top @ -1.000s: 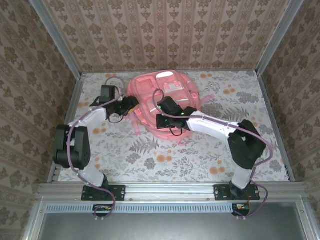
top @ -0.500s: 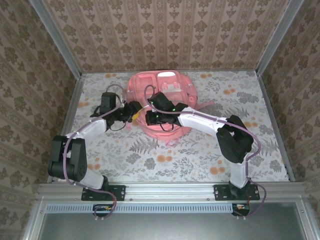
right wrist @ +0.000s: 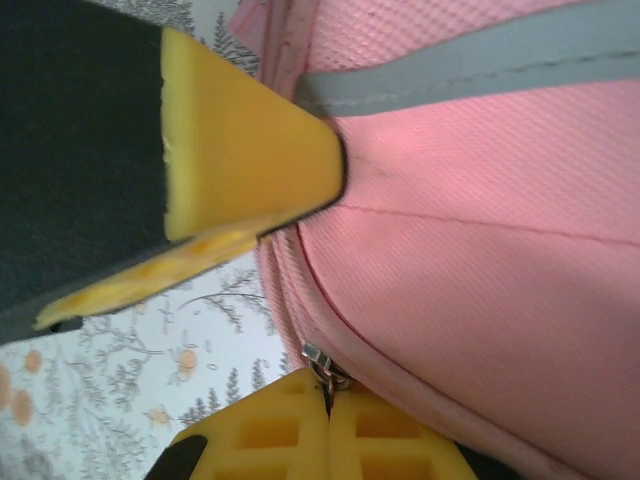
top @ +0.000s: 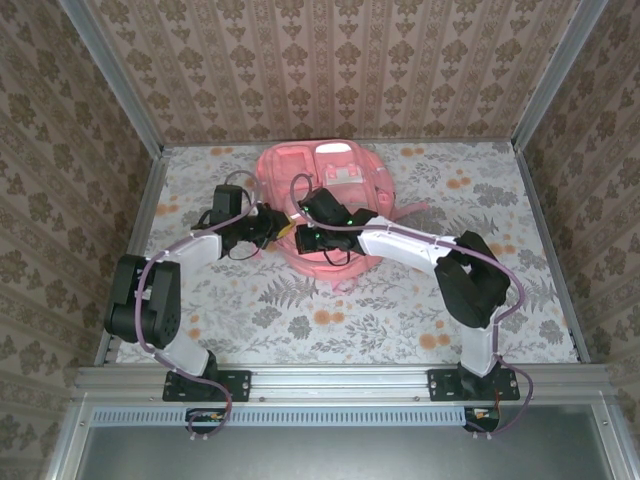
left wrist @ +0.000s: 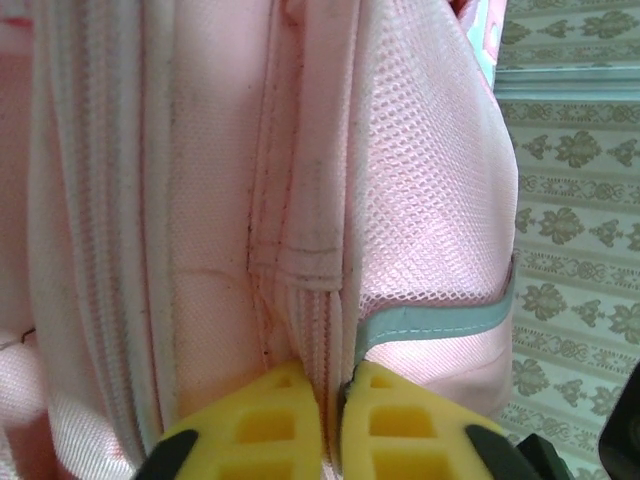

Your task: Pack the student bag

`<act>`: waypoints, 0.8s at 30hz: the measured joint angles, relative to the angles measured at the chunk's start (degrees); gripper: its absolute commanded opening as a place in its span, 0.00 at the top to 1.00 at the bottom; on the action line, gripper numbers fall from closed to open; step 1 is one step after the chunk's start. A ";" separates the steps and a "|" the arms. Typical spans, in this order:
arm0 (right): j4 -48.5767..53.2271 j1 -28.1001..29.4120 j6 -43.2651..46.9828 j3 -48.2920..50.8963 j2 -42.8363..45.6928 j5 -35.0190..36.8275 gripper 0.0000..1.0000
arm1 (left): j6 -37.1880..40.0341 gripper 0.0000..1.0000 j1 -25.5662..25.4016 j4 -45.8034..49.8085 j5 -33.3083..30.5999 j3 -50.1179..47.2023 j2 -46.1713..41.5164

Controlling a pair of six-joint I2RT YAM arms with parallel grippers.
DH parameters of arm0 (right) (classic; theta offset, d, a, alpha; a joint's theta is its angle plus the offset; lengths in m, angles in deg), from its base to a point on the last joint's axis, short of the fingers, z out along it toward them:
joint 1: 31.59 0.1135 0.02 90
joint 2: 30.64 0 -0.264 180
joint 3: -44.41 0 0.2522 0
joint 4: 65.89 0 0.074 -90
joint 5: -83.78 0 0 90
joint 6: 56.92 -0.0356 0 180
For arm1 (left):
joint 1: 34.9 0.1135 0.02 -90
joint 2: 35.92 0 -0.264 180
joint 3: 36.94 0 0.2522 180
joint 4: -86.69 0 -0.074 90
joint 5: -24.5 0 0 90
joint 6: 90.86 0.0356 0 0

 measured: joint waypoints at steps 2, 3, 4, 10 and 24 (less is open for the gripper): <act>1.22 -0.02 0.96 1.57 1.92 2.78 1.00 | 0.72 1.00 0.13 0.48 0.00 0.15 0.00; 1.86 -0.04 1.40 2.34 2.84 3.98 1.00 | 0.96 1.00 0.17 0.61 0.02 0.20 0.00; 2.56 -0.35 1.84 3.19 3.89 5.38 1.00 | 1.40 1.00 0.26 0.79 0.07 0.31 0.00; 4.87 -3.23 3.23 7.02 8.09 10.58 1.00 | 3.08 1.00 0.70 1.77 0.44 0.85 0.00; 8.09 -12.50 6.67 9.29 11.89 10.84 1.00 | 7.76 1.00 5.20 5.99 0.57 4.46 1.14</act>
